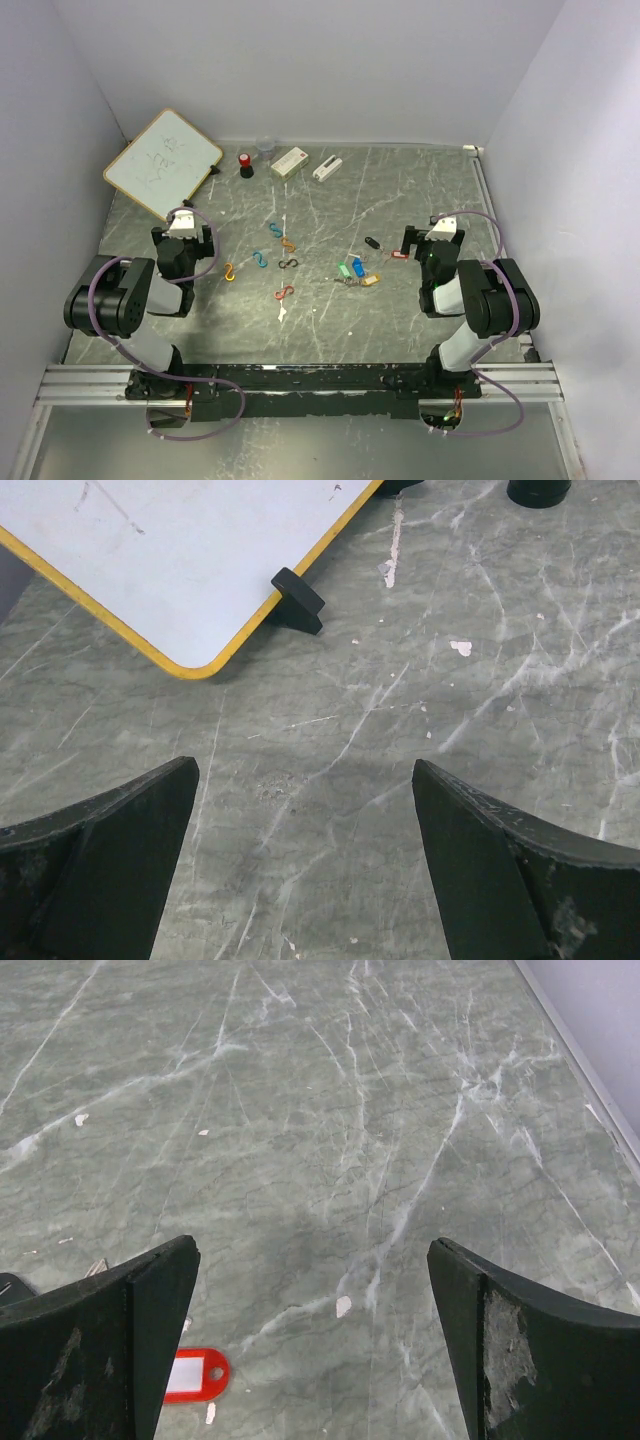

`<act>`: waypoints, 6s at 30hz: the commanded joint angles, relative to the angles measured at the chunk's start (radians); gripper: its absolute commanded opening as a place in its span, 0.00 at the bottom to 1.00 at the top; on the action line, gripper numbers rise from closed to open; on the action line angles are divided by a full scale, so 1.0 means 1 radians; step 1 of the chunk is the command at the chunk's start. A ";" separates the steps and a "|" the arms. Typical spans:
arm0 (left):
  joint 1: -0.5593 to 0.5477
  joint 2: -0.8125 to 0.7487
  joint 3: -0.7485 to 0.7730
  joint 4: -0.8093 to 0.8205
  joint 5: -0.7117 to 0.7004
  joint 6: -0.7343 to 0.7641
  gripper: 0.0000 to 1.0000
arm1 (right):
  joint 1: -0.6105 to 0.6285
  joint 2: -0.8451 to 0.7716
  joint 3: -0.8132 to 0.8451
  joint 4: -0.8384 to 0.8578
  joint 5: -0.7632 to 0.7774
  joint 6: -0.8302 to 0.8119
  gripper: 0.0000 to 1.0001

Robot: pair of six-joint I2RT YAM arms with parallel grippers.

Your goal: Put the keys on the keyring

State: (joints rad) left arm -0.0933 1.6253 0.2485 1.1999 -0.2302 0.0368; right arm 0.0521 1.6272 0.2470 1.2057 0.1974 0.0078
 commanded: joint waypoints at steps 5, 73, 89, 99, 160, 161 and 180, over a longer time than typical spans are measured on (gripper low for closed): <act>0.001 0.003 0.003 0.042 0.026 -0.011 1.00 | -0.005 -0.014 -0.005 0.018 0.004 0.004 1.00; -0.136 -0.379 0.584 -1.094 0.061 -0.531 0.90 | 0.158 -0.354 0.583 -1.111 -0.111 0.227 1.00; -0.423 -0.585 0.249 -1.179 -0.226 -0.671 0.83 | 0.371 -0.613 0.273 -1.119 -0.025 0.352 0.97; -0.483 -0.452 0.228 -1.261 -0.362 -0.795 0.74 | 0.382 -0.629 0.278 -1.147 0.003 0.362 0.96; -0.514 -0.122 0.338 -1.208 -0.370 -0.716 0.13 | 0.385 -0.604 0.264 -1.154 0.038 0.350 0.96; -0.514 -0.122 0.338 -1.210 -0.370 -0.719 0.08 | 0.386 -0.605 0.262 -1.155 0.039 0.350 0.96; -0.518 -0.294 0.361 -1.203 -0.239 -0.621 0.07 | 0.386 -0.499 0.338 -1.229 0.065 0.350 0.95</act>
State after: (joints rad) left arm -0.6014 1.4288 0.5800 -0.0208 -0.5610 -0.6453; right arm 0.4297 1.0809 0.5381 0.0235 0.2405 0.3622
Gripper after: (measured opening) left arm 0.091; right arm 0.959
